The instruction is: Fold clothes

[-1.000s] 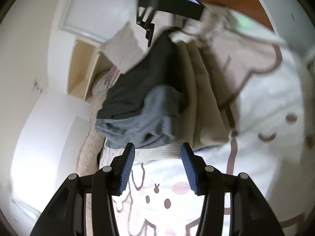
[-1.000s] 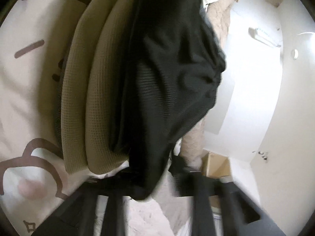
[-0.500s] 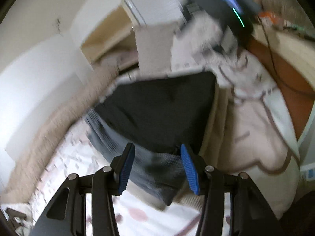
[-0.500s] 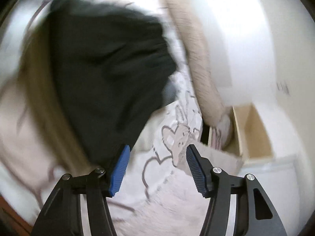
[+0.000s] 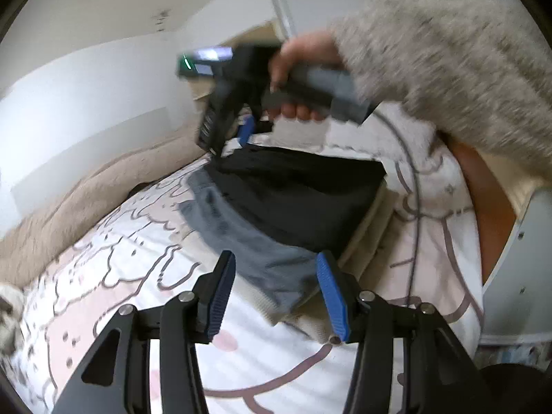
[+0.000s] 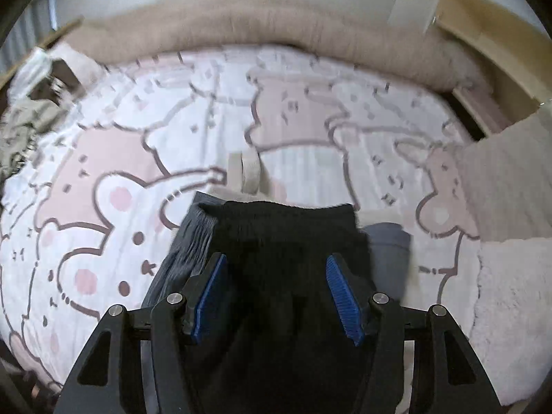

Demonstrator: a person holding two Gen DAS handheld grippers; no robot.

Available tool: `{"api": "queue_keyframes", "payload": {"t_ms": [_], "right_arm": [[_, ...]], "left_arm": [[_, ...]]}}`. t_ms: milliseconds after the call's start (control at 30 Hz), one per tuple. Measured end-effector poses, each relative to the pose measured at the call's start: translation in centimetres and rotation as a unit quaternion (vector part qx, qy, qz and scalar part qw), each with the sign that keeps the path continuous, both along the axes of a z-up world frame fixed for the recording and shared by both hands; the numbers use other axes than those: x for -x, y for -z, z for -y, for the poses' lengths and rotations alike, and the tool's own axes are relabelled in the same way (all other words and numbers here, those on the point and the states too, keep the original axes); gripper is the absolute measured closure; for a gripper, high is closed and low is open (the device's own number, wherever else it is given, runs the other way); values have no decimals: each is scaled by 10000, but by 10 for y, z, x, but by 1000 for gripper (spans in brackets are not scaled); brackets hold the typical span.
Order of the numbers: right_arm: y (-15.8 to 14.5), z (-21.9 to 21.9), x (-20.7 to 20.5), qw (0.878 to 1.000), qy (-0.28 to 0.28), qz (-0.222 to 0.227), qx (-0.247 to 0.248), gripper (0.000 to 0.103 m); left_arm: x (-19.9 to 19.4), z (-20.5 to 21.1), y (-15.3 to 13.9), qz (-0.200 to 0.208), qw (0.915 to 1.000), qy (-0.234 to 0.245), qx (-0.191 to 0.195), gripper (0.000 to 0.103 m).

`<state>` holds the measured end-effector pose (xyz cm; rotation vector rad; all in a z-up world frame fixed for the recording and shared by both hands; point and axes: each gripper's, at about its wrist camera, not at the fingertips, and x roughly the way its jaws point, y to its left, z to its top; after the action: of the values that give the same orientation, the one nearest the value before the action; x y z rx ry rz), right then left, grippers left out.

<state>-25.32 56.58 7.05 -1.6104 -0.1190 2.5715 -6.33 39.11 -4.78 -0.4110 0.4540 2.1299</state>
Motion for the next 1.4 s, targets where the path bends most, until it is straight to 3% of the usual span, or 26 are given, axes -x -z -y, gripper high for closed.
{"api": "queue_keyframes", "payload": {"t_ms": [67, 133, 267, 367, 467, 567, 667, 733, 800, 900, 1000, 1067, 1300, 1400], "right_arm": [[41, -6, 42, 9987, 159, 476, 2, 43], [68, -17, 60, 9953, 303, 895, 204, 43], [95, -24, 75, 9911, 302, 1270, 247, 39], [108, -27, 73, 9914, 323, 1243, 238, 36], [107, -29, 52, 9936, 287, 1061, 264, 36], [84, -28, 17, 9961, 303, 796, 209, 36], [52, -18, -25, 9981, 529, 78, 305, 33], [30, -10, -56, 9946, 744, -559, 464, 3], [13, 0, -92, 9835, 1055, -1291, 698, 0], [15, 14, -136, 9573, 1414, -1934, 1618, 0], [31, 39, -173, 9258, 1570, -2359, 2503, 0], [44, 62, -191, 9200, 1528, -2381, 2711, 0], [68, 118, -220, 9431, 1545, -2264, 1881, 0], [76, 129, -228, 9475, 1659, -2232, 1576, 0]], "left_arm": [[10, 14, -4, 185, 9996, -180, -143, 54], [23, 29, -6, 363, 9982, -379, -287, 54], [44, 52, -2, 655, 9941, -700, -498, 54], [50, 63, 2, 753, 9923, -834, -526, 54], [54, 75, 2, 916, 9899, -930, -561, 54], [56, 82, 0, 1085, 9873, -1009, -577, 54], [56, 83, -1, 1097, 9861, -1178, -423, 52], [51, 86, -3, 1045, 9858, -1255, -393, 41], [44, 90, -6, 1040, 9858, -1244, -447, 35], [33, 101, -12, 1040, 9857, -1215, -529, 29], [22, 116, -18, 1005, 9859, -1192, -606, 20], [17, 127, -21, 964, 9859, -1214, -634, 12], [3, 170, -18, 780, 9860, -1376, -524, 2], [-1, 185, -14, 724, 9847, -1489, -543, 0]]}}
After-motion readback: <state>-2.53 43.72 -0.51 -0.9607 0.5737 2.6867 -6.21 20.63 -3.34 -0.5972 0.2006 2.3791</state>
